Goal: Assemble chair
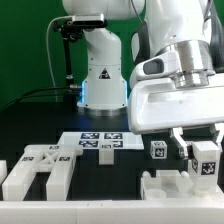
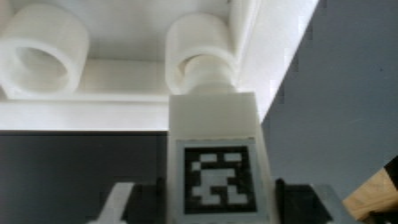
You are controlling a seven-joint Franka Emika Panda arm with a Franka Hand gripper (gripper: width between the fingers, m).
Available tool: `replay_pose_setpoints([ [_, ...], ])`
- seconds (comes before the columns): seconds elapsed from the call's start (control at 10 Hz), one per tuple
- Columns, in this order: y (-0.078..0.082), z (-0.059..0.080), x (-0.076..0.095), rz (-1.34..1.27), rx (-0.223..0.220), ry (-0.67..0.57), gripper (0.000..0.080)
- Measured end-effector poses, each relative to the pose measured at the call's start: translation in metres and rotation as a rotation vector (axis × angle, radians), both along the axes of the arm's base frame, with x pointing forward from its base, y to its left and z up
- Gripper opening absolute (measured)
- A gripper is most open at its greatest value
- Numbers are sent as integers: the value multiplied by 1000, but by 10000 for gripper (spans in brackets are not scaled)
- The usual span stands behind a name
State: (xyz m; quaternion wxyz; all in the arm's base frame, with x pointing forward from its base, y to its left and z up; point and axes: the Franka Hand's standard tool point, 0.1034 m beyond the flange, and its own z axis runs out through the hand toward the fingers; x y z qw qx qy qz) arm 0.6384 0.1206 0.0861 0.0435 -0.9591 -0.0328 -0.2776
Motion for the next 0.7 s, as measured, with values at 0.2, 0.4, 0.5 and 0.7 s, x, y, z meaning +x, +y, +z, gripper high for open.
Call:
replay_pose_setpoints([
  [0.2, -1, 0, 0, -22, 10, -7, 284],
  [0.4, -4, 0, -1, -36, 13, 9, 284],
  [0.5, -4, 0, -1, -42, 15, 12, 284],
  [0.7, -4, 0, -1, -39, 13, 14, 284],
])
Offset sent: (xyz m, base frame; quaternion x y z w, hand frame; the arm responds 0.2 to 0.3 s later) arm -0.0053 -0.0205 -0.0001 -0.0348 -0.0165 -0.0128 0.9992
